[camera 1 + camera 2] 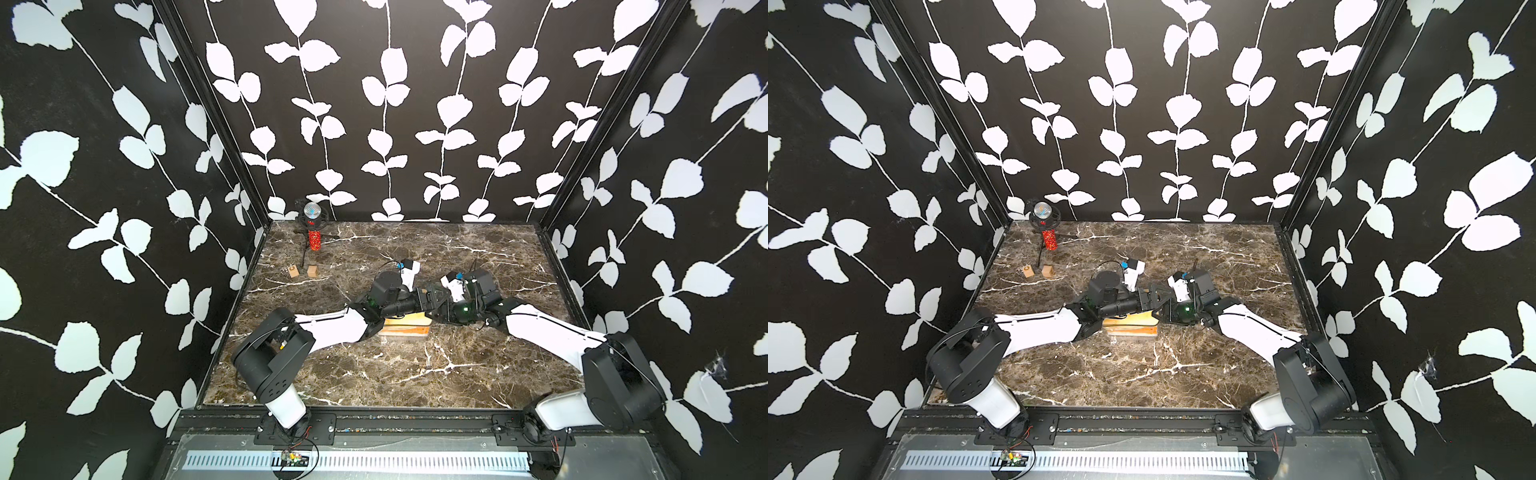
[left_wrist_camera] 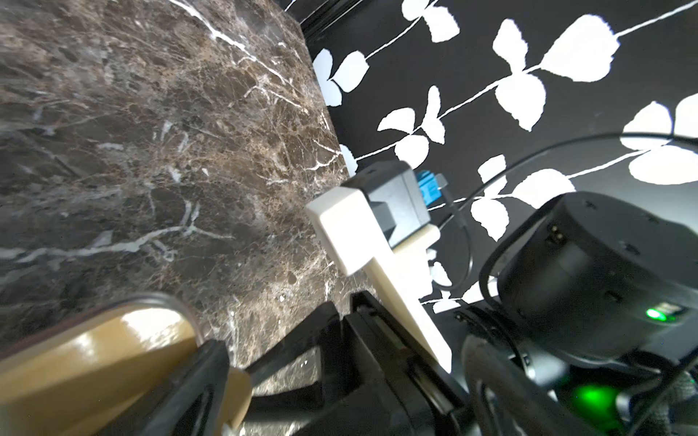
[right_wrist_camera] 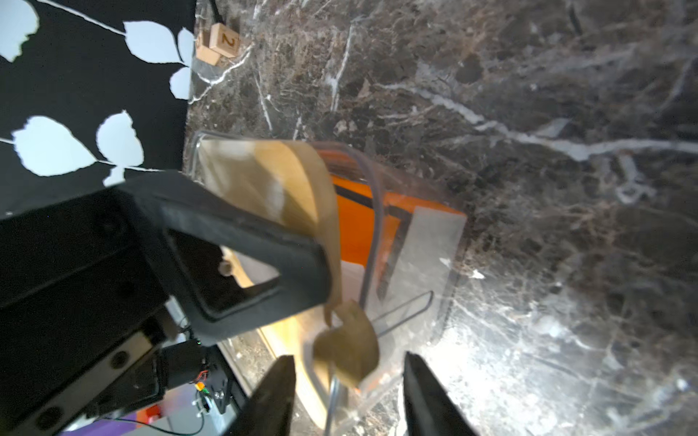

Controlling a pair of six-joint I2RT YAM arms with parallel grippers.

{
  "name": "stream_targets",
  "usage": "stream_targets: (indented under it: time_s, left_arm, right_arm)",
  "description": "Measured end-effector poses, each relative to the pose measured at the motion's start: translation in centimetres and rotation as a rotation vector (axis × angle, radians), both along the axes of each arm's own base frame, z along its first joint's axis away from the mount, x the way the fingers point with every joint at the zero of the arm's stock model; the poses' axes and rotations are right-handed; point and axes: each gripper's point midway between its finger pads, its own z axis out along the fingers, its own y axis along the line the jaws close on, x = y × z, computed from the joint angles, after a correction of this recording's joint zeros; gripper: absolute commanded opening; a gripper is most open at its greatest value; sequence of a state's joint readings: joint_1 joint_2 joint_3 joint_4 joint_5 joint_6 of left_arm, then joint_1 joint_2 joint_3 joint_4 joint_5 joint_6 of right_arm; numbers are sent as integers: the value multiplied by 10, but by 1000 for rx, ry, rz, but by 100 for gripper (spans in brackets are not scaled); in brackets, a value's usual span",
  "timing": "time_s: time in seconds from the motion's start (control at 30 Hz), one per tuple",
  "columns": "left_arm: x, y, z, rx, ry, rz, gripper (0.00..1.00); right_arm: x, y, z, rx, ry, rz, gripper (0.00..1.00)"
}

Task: Put the tissue paper into the tissue box
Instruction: Close the box lid on the tissue box.

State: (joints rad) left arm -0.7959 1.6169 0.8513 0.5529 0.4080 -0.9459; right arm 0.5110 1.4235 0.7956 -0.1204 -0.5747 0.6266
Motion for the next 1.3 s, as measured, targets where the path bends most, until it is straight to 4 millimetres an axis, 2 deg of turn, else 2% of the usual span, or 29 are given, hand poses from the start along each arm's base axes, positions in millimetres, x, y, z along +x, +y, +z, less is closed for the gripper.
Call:
stream_targets:
  time_s: [0.13,0.27,0.37,0.43,0.77,0.9,1.13,1.3]
  left_arm:
    - [4,18,17,40,-24,24,99]
    - [9,36,59,23,-107,56,99]
    - [13,44,74,18,-144,74,99]
    - [14,45,69,29,-139,75,99]
    - [24,37,10,138,-47,60,99]
    - [26,32,1,142,-33,44,99]
    - [28,30,-4,92,-6,53,99]
    - [25,31,-12,60,20,70,99]
  right_arm:
    - [1,-3,9,-4,-24,-15,60]
    - [8,-3,19,-14,-47,-30,61]
    - [18,2,27,-9,-61,-30,61]
    - [25,6,28,-10,-61,-29,62]
    - [44,9,16,-95,-55,-10,61]
    - [44,8,6,-106,-31,-9,57]
    - [48,14,6,-66,-24,-1,50]
    - [51,18,3,-36,-39,-8,38]
